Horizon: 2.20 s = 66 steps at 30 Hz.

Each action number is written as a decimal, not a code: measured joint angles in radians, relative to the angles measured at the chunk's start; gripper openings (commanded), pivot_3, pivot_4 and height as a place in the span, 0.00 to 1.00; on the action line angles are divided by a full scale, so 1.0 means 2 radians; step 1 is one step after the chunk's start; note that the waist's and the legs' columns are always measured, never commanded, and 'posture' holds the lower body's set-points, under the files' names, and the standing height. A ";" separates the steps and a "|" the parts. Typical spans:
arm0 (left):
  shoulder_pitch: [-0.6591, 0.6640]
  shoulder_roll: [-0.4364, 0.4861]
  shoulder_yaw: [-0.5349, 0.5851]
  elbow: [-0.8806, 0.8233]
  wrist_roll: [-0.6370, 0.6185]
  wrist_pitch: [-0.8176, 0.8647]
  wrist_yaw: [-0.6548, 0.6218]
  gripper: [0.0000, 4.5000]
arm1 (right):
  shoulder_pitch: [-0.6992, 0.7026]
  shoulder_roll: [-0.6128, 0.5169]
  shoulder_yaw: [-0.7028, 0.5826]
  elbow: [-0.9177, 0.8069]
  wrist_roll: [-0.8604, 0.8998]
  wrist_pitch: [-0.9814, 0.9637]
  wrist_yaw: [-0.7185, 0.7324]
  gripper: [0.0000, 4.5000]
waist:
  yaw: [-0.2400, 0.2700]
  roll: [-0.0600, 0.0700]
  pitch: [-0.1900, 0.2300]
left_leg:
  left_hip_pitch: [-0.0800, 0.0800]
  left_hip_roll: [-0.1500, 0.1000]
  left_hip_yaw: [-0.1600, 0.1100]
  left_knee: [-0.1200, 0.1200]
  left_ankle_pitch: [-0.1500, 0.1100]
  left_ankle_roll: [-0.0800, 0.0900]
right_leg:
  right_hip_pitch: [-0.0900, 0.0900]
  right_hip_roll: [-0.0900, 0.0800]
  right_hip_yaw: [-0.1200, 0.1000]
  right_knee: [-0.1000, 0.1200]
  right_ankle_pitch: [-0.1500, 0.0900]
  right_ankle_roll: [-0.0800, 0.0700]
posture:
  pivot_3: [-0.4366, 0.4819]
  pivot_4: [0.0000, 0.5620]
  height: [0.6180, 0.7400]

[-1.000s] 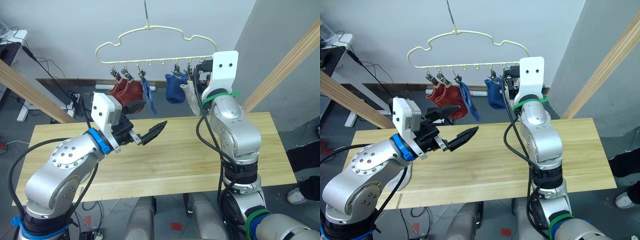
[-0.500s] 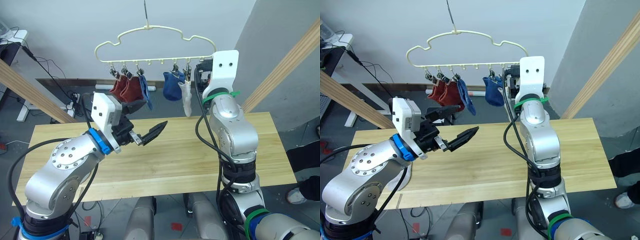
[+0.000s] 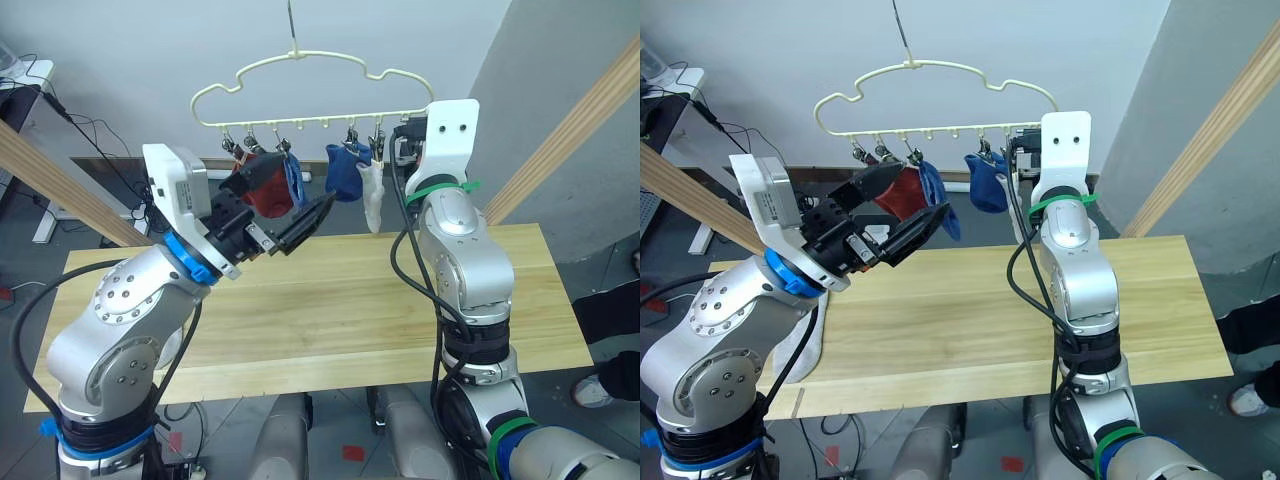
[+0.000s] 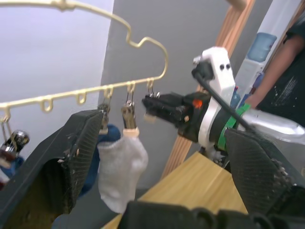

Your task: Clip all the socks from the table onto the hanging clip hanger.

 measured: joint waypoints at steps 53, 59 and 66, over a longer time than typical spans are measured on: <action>0.029 0.012 -0.011 -0.005 0.028 -0.021 -0.009 1.00 | -0.013 0.010 0.001 0.004 -0.001 -0.010 0.001 0.00 | 0.001 0.000 0.000 | 0.000 0.000 0.000 0.000 0.000 0.000 | 0.000 0.000 0.000 0.000 0.000 0.000 | 0.53 0.63 1.00; 0.036 0.017 -0.014 -0.006 0.037 -0.021 -0.014 1.00 | -0.013 0.006 -0.001 0.004 0.005 -0.010 0.013 0.00 | 0.000 0.000 0.000 | 0.000 0.000 0.000 0.000 0.000 0.000 | 0.000 0.000 0.000 0.000 0.000 0.000 | 0.52 0.64 1.00; 0.101 0.051 -0.019 0.000 0.070 -0.023 -0.042 1.00 | -0.044 -0.069 -0.058 -0.007 0.074 0.047 0.098 0.00 | 0.002 0.000 0.000 | 0.000 0.000 0.000 0.000 -0.001 0.002 | 0.000 0.000 -0.001 -0.001 0.000 0.000 | 0.51 0.68 1.00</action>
